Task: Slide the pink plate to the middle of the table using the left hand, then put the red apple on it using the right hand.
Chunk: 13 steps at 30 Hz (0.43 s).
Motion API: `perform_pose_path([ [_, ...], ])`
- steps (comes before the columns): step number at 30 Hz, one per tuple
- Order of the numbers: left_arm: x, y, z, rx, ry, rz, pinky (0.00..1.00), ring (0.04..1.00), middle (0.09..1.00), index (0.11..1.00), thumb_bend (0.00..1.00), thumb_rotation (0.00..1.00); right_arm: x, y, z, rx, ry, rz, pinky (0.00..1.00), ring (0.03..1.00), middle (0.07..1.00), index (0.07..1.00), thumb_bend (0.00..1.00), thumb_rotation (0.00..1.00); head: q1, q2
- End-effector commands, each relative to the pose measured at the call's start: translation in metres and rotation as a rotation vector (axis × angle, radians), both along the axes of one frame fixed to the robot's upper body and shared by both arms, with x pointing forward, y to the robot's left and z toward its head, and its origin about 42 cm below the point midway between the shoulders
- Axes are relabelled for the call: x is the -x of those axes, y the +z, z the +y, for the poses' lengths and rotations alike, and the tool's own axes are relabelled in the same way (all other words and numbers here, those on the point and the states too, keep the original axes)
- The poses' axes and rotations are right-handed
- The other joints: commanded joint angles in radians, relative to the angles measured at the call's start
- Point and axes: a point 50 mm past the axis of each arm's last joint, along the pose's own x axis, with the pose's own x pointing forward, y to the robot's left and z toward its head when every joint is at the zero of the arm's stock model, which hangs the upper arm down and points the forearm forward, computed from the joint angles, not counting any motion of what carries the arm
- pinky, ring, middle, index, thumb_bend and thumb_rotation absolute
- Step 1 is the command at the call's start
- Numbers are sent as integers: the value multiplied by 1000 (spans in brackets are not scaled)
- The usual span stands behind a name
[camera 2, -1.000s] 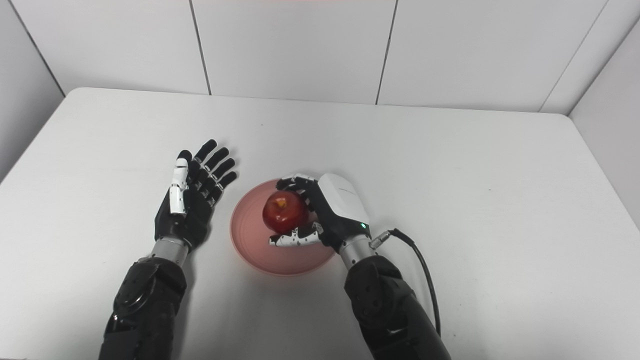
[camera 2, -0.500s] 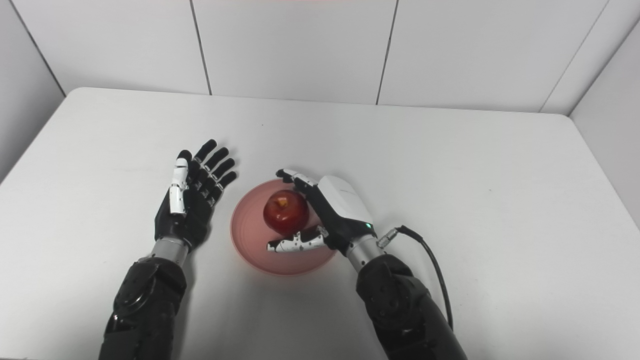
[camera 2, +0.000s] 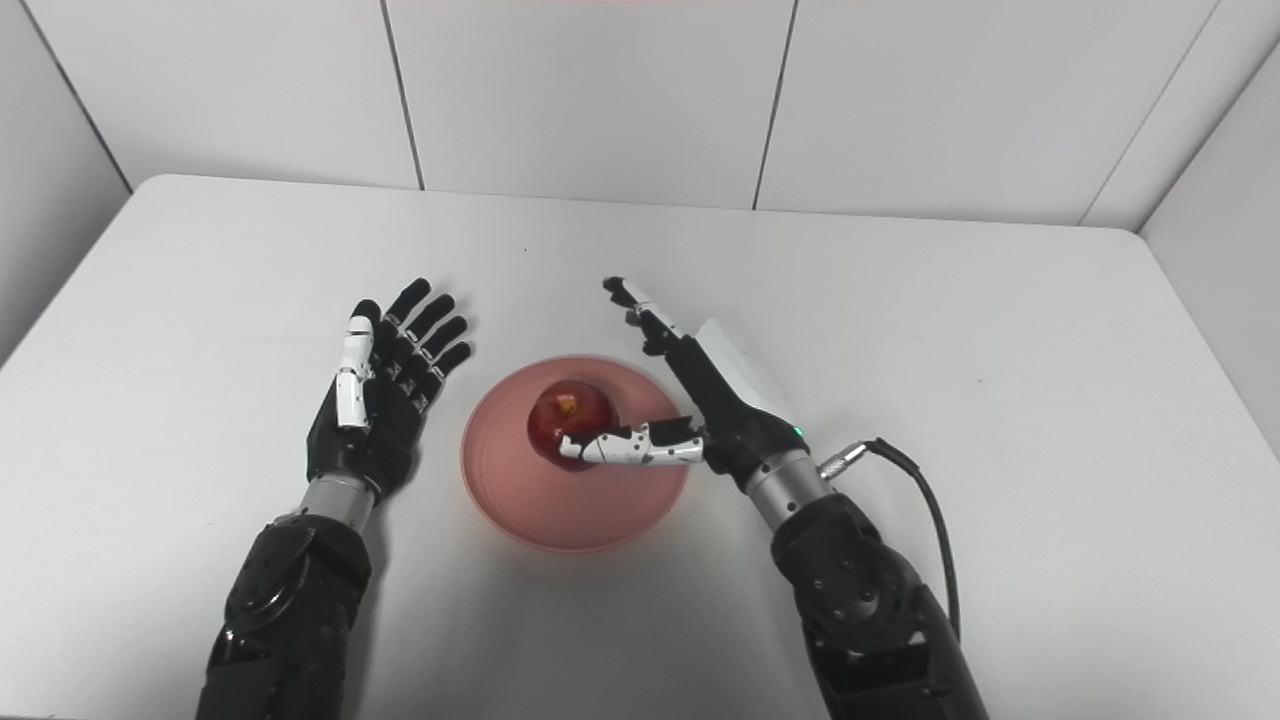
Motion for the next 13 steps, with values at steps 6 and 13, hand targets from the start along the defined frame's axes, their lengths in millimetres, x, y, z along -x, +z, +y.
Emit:
perform_pose_path([
  [6, -4, 5, 1, 4, -7, -31, 877, 872, 876, 865, 429, 1000, 3, 21, -31, -118, -178, -187, 828, 890, 903, 920, 1000, 582, 0, -2],
  [13, -3, 6, 2, 1, 1, -26, 873, 866, 870, 860, 428, 1000, 8, -1, -42, -125, -285, -173, 778, 849, 875, 906, 876, 700, 5, -4],
])
